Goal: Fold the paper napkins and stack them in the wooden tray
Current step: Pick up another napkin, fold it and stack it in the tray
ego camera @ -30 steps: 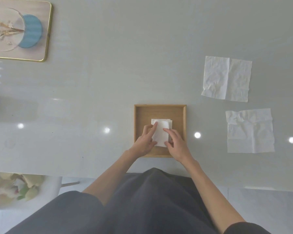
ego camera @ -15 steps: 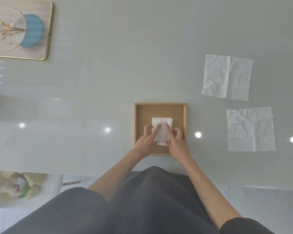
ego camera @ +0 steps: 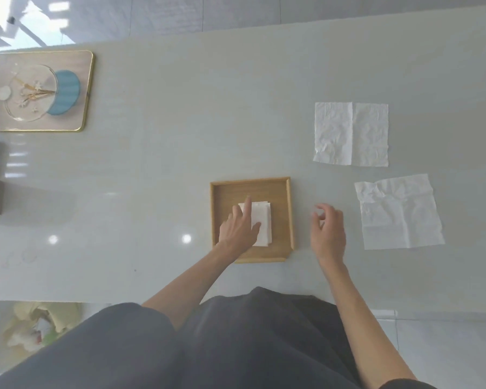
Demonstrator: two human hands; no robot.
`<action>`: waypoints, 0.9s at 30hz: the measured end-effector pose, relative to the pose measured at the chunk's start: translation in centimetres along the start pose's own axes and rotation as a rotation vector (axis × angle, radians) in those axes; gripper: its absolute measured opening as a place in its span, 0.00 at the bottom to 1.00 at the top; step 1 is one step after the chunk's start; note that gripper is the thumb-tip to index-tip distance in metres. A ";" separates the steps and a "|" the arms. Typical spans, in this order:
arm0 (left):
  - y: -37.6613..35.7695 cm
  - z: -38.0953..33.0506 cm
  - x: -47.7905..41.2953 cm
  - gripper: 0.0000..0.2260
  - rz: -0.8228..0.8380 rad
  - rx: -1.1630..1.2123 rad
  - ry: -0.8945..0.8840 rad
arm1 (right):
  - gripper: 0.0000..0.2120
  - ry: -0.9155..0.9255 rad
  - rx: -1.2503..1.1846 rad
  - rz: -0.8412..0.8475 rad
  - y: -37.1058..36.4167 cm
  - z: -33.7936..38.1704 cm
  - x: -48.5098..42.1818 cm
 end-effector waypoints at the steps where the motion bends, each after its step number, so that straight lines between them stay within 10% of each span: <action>1: 0.4 -1.8 -0.4 0.26 -0.009 -0.013 -0.031 | 0.11 -0.113 -0.021 -0.062 1.7 -3.0 -0.9; 4: -0.2 -8.5 -2.0 0.11 0.012 -0.029 -0.173 | 0.11 -0.472 -0.009 -0.180 6.0 -12.9 -2.3; 8: -3.5 -20.1 -4.5 0.13 0.085 -0.084 -0.400 | 0.17 -0.815 -0.070 -0.100 7.8 -22.5 -1.4; 17: -12.9 -37.5 -12.1 0.15 0.211 -0.169 -0.504 | 0.07 -0.732 -0.227 -0.151 6.7 -25.5 -1.5; 27: -15.5 -35.4 -12.6 0.20 0.106 -0.114 -0.108 | 0.18 -0.572 -0.636 -0.237 8.8 -24.5 -1.0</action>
Point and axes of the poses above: each hand's wrist, its own x-axis away from the middle knuckle, its own y-axis out of the back of the hand, z = x × y, the point moved 7 cm from there along -x, towards the middle knuckle, and after that the axes turned 9 degrees about x, right-handed, at the moved point
